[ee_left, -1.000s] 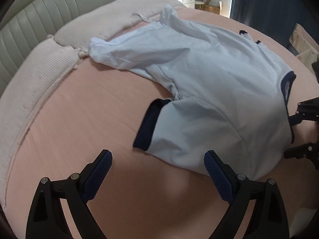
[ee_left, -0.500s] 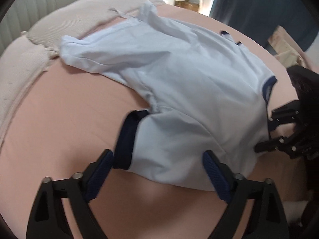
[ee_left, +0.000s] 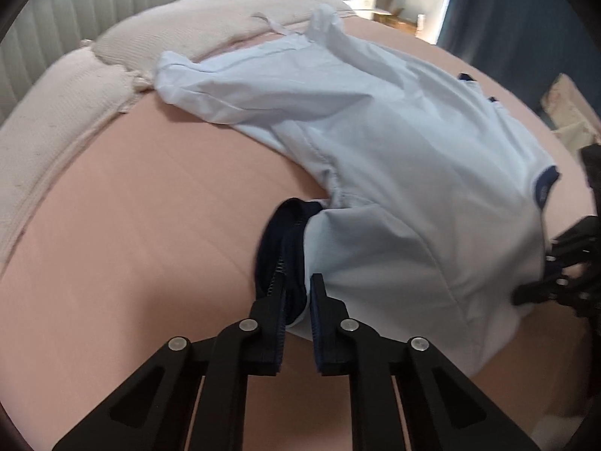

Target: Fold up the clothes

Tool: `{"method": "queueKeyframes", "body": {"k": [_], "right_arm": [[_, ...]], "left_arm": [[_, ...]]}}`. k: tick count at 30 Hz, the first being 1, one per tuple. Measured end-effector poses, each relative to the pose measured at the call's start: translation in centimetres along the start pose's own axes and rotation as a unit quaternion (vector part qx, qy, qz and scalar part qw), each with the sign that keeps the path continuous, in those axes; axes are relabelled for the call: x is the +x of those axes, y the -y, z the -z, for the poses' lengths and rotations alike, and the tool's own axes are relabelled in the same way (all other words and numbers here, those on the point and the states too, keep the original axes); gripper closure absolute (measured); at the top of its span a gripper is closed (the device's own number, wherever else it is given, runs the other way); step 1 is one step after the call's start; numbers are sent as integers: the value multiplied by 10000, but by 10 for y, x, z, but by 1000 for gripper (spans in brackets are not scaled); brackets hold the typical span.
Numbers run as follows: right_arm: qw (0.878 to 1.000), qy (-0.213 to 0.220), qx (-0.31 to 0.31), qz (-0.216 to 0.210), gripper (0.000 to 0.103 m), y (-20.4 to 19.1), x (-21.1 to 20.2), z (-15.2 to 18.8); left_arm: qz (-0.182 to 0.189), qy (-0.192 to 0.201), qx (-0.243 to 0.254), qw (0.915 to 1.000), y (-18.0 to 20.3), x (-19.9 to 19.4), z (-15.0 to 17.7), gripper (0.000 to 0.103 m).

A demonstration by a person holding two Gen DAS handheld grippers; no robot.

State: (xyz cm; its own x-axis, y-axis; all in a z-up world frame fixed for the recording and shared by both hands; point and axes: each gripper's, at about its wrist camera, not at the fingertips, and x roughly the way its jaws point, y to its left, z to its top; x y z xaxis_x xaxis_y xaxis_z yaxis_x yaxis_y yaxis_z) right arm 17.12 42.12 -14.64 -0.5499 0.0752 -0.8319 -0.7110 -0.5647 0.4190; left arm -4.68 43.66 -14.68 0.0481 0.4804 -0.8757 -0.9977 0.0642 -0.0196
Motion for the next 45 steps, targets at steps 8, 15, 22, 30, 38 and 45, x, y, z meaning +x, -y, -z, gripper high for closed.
{"method": "queueKeyframes", "body": {"k": [8, 15, 22, 30, 38, 45], "right_arm": [[9996, -25, -216, 188, 97, -7, 7, -11], [9981, 3, -448, 418, 97, -10, 5, -9], [9971, -227, -467, 552, 97, -1, 4, -11], [9926, -505, -1084, 189, 97, -20, 8, -6], [9931, -603, -1001, -107, 93, 5, -14, 0], [9944, -204, -1023, -148, 32, 15, -60, 12]], "left_arm": [[-156, -365, -930, 9949, -22, -9, 20, 95], [-197, -617, -1003, 9928, -8, -19, 45, 95], [-533, -774, -1031, 9902, -11, -25, 52, 94], [-956, -1072, -1067, 9839, -16, -26, 63, 94], [-1041, -919, -1619, 9770, -42, -47, 75, 94], [-1106, -693, -1345, 9823, -26, -55, 58, 12]]}}
